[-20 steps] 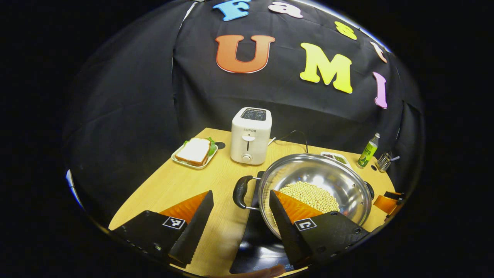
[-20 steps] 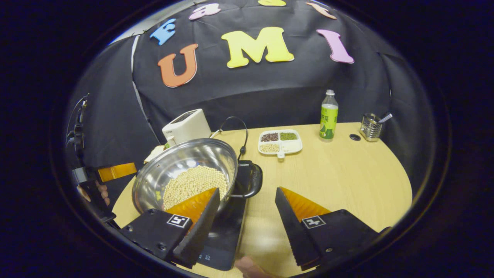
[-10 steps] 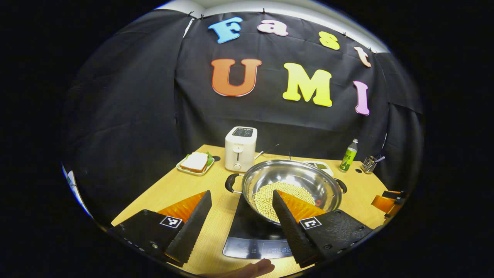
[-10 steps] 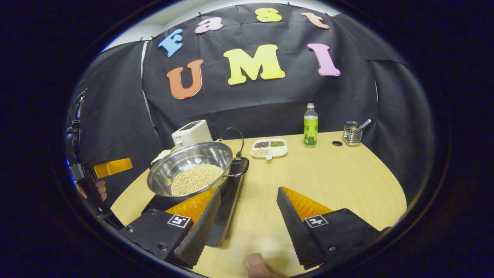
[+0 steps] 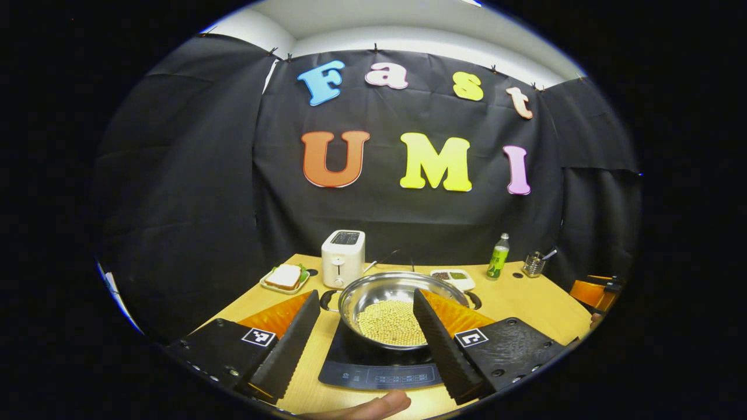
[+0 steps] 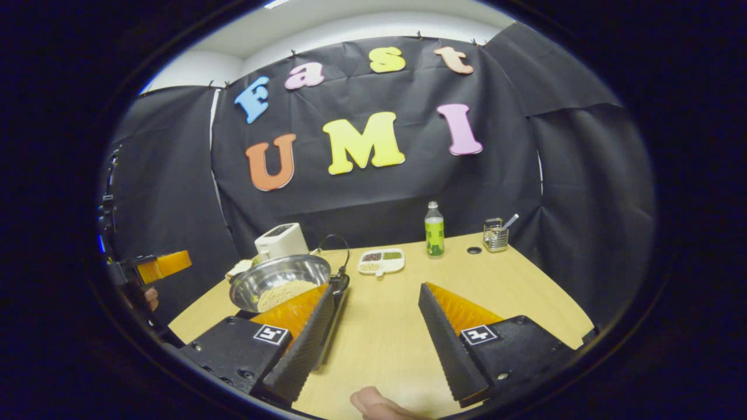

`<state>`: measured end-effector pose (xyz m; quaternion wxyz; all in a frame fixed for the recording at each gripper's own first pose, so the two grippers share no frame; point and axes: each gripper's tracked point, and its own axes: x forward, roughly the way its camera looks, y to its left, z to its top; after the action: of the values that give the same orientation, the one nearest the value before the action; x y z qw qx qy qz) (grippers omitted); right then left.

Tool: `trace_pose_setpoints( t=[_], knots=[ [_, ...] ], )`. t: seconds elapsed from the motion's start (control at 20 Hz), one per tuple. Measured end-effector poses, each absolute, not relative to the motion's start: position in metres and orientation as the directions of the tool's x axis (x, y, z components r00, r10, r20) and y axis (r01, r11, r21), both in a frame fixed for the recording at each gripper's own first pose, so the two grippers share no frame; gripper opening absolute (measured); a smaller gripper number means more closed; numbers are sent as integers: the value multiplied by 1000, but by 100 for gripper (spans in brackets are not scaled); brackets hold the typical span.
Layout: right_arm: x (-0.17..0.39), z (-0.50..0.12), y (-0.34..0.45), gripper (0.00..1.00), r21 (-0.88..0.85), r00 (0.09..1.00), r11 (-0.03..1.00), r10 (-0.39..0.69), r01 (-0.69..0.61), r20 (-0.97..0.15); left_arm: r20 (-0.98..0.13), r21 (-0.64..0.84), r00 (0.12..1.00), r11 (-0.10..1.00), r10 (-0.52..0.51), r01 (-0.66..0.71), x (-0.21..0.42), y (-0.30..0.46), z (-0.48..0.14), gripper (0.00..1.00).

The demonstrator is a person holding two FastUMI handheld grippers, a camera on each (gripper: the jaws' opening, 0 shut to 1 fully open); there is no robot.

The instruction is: First push the handle of the pot to place it horizontally, then grasp the pot with both hands and set it on the induction cooktop.

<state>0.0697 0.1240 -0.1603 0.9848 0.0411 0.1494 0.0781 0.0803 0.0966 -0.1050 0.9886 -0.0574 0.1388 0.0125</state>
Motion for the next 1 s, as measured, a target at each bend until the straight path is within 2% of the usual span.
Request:
trace_pose_setpoints(
  t=[0.15, 0.3, 0.6, 1.0],
  knots=[
    [59, -138, 107, 91, 105, 963, 987, 147, -126, -228, -240, -121, 970, 993, -28, -1, 74, 78, -94, 95],
    [52, -115, 94, 92, 117, 977, 986, 138, -119, -166, -212, -127, 977, 992, -22, -6, 71, 70, -86, 95],
    [44, -92, 53, 91, 34, 996, 998, 50, -48, -79, -120, -108, 993, 994, -1, -12, 47, 56, -63, 95],
    [18, -58, 23, 92, 5, 1000, 1000, 23, -23, 6, -4, -9, 1000, 1000, 20, -20, 3, 32, -17, 95]
  ],
)
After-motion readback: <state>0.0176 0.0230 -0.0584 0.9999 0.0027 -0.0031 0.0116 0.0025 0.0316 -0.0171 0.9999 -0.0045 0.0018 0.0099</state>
